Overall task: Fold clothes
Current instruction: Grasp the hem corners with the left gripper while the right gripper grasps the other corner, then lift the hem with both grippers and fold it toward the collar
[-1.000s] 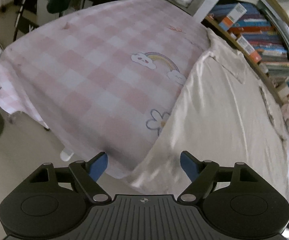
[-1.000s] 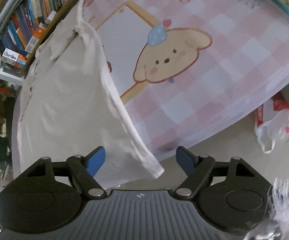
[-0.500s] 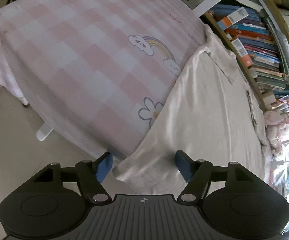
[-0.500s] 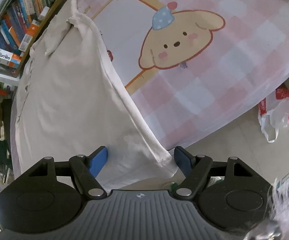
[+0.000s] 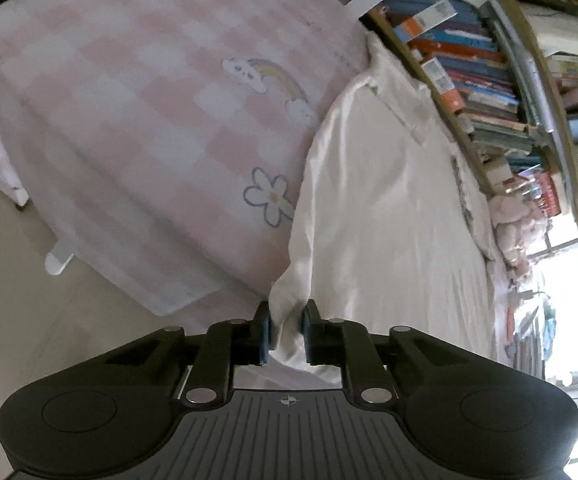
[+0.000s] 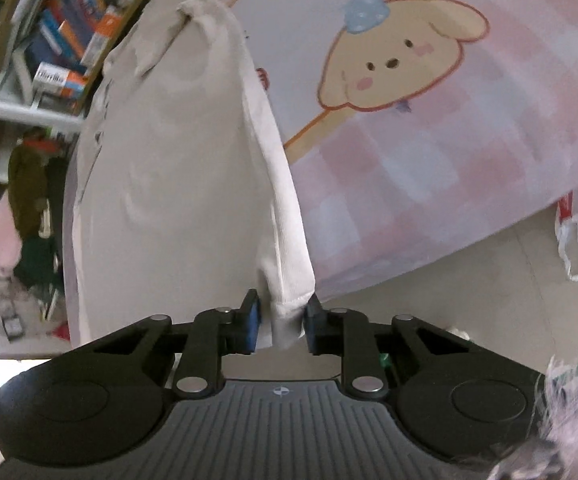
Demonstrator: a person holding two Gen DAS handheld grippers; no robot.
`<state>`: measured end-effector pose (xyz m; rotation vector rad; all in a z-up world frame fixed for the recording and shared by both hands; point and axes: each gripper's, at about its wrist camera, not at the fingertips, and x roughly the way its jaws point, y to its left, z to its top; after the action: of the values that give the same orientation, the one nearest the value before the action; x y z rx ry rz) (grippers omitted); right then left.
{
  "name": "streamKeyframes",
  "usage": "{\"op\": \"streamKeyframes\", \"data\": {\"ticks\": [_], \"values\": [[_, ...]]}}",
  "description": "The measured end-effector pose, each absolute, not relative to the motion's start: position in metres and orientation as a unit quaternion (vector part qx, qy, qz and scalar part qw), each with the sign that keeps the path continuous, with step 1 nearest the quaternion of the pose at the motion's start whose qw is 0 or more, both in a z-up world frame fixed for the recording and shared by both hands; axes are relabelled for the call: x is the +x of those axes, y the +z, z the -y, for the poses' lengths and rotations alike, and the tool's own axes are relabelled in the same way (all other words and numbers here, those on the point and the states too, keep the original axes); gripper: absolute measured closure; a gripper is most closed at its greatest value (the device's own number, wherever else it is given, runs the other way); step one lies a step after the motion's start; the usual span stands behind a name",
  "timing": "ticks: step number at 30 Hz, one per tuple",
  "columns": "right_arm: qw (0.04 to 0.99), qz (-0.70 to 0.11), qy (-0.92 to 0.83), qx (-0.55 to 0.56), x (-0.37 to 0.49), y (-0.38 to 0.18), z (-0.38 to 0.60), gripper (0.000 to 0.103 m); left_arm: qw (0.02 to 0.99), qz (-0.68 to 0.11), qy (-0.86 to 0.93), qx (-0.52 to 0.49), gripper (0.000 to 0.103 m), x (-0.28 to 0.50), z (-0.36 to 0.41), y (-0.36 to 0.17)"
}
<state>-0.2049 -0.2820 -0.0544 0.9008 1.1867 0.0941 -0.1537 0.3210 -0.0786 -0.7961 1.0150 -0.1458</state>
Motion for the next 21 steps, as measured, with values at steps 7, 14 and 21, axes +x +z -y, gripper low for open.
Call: {"op": "streamKeyframes", "data": {"ticks": [7, 14, 21], "values": [[0.735, -0.544, 0.046, 0.402, -0.198, -0.057, 0.279, 0.069, 0.788, -0.485, -0.083, -0.369, 0.069, -0.146, -0.317, -0.085], [0.75, -0.539, 0.08, 0.374, -0.204, -0.045, 0.277, 0.093, 0.805, -0.465, -0.098, -0.356, 0.097, -0.162, -0.312, -0.077], [0.756, -0.536, 0.103, 0.361, -0.22, -0.027, 0.289, 0.095, 0.819, -0.462, -0.097, -0.326, 0.097, -0.186, -0.3, -0.06]]}}
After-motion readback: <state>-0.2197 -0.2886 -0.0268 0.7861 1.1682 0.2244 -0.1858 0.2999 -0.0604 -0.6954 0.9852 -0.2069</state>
